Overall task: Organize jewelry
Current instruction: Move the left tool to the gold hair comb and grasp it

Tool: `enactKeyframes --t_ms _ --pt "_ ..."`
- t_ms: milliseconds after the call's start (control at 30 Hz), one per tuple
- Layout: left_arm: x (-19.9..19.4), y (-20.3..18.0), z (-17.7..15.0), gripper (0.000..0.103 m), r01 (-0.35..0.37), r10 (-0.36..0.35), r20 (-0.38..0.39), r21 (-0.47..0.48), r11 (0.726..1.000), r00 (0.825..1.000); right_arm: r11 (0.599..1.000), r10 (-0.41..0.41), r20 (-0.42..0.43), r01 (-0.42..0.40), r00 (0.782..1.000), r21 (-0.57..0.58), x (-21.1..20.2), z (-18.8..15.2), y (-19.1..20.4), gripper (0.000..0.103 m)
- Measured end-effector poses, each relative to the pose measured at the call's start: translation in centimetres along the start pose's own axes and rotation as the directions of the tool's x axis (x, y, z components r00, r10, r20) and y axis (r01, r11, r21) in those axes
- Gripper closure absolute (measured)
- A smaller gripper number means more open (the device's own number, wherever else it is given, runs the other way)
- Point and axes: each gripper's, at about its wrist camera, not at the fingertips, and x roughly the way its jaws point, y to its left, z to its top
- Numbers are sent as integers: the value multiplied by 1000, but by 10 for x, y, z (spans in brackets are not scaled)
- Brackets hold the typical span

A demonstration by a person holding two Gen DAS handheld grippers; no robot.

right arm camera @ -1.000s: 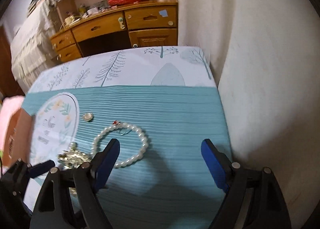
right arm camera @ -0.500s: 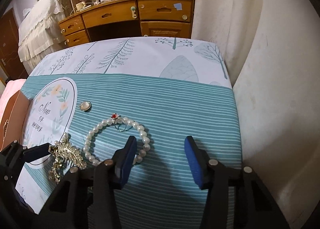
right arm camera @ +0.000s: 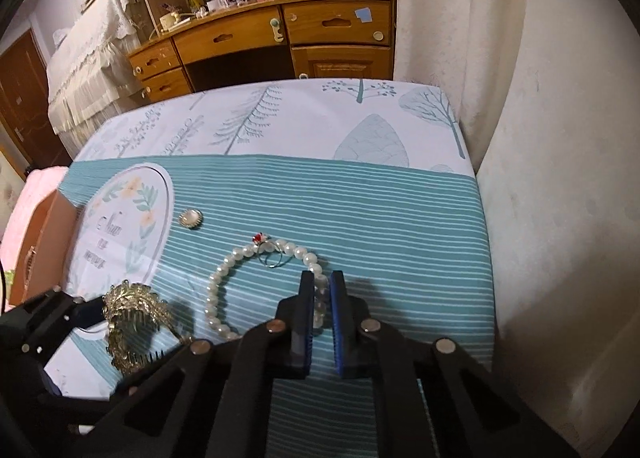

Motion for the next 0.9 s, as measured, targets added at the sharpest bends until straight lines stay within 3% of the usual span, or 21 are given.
enactKeyframes --t_ms 500,633,900 --pt "-29 17 -29 45 95 -94 24 -40 995 995 999 33 87 -34 996 8 -43 11 25 96" --pt "-47 25 -38 45 129 -126 72 -39 991 989 999 35 117 -34 993 -8 -58 14 40 96" --pt "-94 54 -53 45 212 -201 187 -42 976 962 999 49 153 -44 987 -31 -83 15 79 96"
